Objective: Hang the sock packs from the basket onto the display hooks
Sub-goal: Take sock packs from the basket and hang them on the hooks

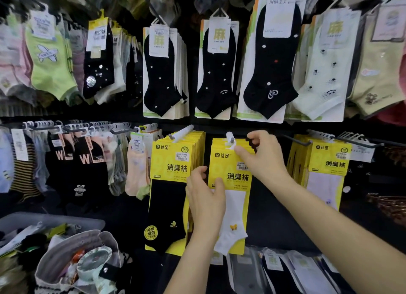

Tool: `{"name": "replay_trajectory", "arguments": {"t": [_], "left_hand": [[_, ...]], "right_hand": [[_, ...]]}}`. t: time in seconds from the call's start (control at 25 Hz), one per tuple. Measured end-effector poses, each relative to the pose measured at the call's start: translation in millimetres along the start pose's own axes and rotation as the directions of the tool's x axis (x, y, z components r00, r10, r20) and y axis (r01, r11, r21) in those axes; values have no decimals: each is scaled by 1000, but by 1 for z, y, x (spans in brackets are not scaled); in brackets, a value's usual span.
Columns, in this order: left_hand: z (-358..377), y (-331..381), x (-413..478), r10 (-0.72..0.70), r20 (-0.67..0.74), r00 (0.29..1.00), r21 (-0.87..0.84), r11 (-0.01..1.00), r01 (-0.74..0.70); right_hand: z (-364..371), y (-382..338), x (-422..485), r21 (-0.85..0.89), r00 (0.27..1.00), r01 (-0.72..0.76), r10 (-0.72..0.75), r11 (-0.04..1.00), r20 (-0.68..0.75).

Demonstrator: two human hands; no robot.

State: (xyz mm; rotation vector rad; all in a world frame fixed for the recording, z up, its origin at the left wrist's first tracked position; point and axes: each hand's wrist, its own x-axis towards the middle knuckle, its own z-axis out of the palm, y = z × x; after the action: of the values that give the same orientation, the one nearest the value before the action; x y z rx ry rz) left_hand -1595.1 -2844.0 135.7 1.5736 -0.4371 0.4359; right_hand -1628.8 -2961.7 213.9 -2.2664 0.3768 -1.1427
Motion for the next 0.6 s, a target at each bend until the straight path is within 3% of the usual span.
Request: {"name": "replay_trajectory", "arguments": {"t": [0.12, 0.24, 0.6], "left_hand": [[3, -4, 9, 22, 126, 992, -41, 999, -17], [7, -7, 17, 57, 268, 962, -186, 983, -6], [24, -24, 44, 41, 314, 949, -293, 955, 55]], "right_hand": [[13, 20, -24, 192, 988, -131, 112, 973, 108], [27, 32, -39, 251, 976, -117, 65, 961, 207], [46, 36, -16, 240, 971, -188, 143, 953, 192]]}}
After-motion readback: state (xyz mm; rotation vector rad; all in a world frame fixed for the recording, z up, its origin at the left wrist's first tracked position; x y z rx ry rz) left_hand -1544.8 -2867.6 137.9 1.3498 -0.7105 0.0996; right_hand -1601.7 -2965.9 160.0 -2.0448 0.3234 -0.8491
